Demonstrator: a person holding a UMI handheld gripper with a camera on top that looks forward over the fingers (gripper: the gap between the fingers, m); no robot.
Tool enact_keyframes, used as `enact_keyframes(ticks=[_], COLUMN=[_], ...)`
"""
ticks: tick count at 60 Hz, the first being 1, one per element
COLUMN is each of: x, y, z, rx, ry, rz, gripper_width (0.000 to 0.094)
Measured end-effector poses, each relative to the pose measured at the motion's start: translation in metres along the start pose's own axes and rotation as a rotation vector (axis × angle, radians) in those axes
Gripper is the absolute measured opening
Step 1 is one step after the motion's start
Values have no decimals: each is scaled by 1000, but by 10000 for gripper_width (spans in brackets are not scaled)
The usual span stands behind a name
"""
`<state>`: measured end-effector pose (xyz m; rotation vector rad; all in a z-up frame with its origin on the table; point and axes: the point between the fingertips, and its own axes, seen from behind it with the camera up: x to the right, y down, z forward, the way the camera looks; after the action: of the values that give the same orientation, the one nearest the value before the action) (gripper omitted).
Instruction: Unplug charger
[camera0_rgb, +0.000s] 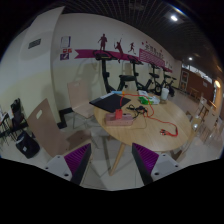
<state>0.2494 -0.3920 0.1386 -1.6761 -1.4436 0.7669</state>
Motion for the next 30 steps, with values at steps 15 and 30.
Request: enact_keyframes(ticks=[15, 30], x=[7, 10], y=[-21, -46], z=[55, 122], rx=[60, 91], ry=[21, 1], rz=[-12, -15], gripper_width=[853, 850])
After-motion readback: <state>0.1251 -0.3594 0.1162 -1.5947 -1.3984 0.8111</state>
